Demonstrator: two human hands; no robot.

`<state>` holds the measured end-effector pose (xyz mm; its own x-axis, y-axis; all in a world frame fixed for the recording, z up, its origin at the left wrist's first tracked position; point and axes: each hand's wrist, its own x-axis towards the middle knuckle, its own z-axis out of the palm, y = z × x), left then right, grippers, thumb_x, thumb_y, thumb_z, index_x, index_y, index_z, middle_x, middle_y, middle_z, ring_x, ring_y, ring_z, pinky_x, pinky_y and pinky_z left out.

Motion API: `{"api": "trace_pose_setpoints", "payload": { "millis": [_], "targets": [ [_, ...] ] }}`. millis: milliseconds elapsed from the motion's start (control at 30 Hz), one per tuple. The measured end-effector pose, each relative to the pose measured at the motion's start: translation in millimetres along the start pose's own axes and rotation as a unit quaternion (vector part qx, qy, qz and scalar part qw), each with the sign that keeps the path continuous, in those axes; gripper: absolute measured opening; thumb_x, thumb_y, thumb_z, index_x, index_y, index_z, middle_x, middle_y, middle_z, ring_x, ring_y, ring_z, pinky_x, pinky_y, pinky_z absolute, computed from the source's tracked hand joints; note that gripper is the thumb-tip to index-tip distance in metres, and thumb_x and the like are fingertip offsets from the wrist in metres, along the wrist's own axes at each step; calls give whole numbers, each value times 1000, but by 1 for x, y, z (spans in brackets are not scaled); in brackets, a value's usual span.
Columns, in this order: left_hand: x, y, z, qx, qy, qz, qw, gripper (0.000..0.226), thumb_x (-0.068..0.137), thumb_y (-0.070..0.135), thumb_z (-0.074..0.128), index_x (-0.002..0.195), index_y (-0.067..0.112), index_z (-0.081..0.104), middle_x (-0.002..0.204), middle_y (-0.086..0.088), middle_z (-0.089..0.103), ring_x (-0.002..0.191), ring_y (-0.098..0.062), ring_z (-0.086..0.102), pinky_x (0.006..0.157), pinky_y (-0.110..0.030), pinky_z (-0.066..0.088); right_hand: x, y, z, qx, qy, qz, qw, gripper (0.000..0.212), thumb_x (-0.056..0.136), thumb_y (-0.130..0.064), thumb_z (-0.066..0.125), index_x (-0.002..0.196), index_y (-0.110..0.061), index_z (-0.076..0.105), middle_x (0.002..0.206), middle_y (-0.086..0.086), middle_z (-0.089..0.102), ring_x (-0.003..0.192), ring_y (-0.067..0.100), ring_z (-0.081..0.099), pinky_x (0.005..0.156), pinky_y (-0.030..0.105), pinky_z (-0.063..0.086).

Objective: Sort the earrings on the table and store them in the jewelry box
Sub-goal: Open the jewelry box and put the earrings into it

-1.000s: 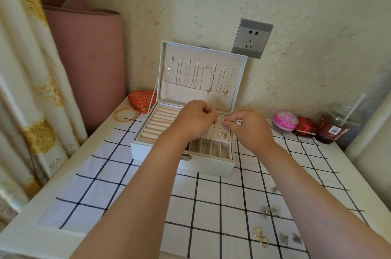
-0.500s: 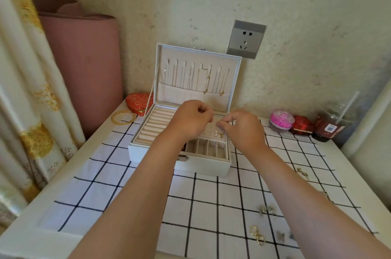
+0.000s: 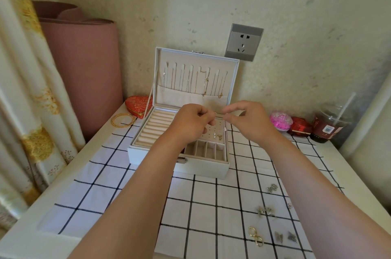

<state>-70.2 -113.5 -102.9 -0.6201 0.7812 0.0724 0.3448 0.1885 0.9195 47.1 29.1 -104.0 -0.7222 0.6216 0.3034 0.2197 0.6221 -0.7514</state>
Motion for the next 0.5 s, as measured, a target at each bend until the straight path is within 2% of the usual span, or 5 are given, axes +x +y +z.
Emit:
{"api": "trace_pose_setpoints", "payload": {
  "millis": [133,300,400,467,500],
  "targets": [
    [-2,5,1,-36,-15,-5,999,25,97,28,58,90,10,73,86,2,73,61,-7,58,59,-21,45,-4,-18,-10,75,-61,-25,995,19,83,-12,79,95,-27,79,90,-7,77,62,-4,56,65,20,50],
    [-5,9,0,-87,-55,-37,994,22,97,32,58,96,16,73,80,10,71,61,-5,57,60,-23,45,-8,-19,-13,116,-54,-28,991,13,81,-10,80,93,-14,80,86,-2,77,57,0,56,57,19,49],
    [-5,12,0,-135,-63,-51,987,23,100,34,54,101,20,72,83,10,73,63,-6,59,57,-21,46,-8,-17,-12,142,-30,-17,989,11,81,-11,80,91,-15,80,78,-7,76,51,4,51,55,18,49],
    [-3,11,0,-93,-31,-26,995,26,101,33,49,98,22,72,86,8,74,69,-9,62,61,-23,48,-7,-13,-10,127,-1,-6,992,9,81,-13,80,89,-17,80,68,-12,71,48,1,50,56,16,47],
    [0,8,0,-15,-5,5,1000,26,101,33,48,95,24,72,89,8,74,76,-11,63,66,-25,49,-7,-9,-8,97,11,-1,995,7,82,-14,80,88,-18,80,64,-15,69,49,-2,51,58,14,45]
  ]
}}
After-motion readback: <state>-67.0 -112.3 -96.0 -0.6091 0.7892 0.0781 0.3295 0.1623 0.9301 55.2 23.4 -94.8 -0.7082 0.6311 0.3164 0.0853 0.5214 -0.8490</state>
